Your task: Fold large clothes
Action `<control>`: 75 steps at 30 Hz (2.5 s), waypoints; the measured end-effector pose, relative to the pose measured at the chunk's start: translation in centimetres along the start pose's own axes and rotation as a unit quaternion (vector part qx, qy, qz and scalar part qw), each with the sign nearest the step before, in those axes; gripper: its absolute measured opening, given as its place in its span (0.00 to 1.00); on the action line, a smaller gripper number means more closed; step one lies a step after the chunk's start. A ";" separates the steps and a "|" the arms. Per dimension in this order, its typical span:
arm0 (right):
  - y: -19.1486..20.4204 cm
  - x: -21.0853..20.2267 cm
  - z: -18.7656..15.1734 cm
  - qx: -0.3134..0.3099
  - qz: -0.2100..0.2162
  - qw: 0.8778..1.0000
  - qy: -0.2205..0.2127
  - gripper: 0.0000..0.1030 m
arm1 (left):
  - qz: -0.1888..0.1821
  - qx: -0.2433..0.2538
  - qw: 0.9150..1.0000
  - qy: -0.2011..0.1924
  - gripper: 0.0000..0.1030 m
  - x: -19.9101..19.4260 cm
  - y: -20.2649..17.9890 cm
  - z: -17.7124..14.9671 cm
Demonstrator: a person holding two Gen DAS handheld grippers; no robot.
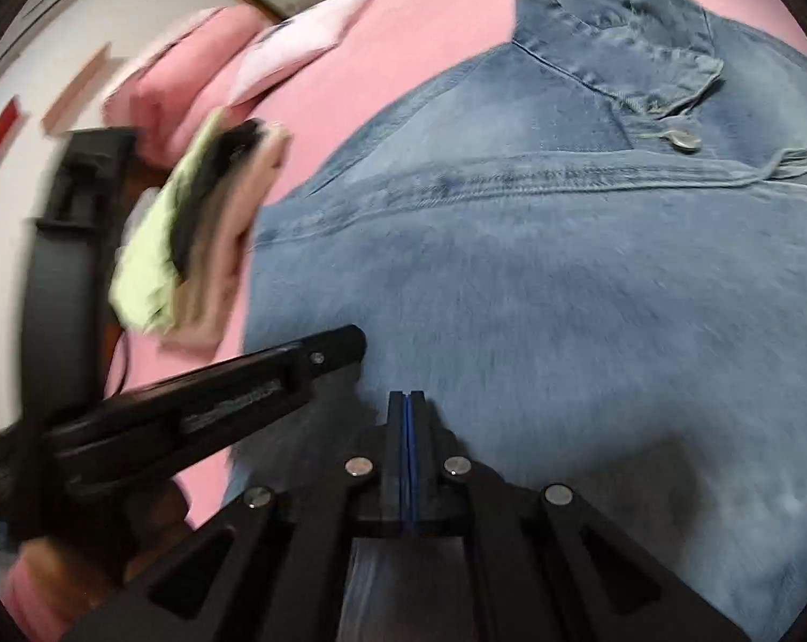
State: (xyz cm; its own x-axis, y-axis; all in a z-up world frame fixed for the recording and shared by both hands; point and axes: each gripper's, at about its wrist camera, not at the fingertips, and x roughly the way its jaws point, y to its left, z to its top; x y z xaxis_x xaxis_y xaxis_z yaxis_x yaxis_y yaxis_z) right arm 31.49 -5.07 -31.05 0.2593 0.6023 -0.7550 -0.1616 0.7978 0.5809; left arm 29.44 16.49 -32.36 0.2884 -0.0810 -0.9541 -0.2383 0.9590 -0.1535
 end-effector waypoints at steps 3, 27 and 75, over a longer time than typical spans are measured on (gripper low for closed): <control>-2.8 -0.3 2.4 0.060 -0.003 0.997 -0.053 0.00 | -0.009 -0.016 1.000 -0.024 0.11 0.6 1.9 2.9; -13.9 -11.1 0.6 0.254 -0.152 0.933 -0.205 0.00 | 0.083 -0.021 0.992 -0.098 0.02 -0.5 9.6 7.0; -21.4 -27.7 -10.6 0.233 -0.113 0.957 -0.131 0.41 | 0.035 0.068 0.997 0.022 0.19 -7.4 -20.9 -17.4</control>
State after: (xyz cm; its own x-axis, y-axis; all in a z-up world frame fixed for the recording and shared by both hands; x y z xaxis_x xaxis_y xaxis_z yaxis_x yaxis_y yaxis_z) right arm 17.66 -38.56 -25.81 0.4771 0.3391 -0.8108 0.3537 0.7704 0.5304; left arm 16.17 -7.63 -26.58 0.2345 -0.0217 -0.9719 -0.1285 0.9903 -0.0531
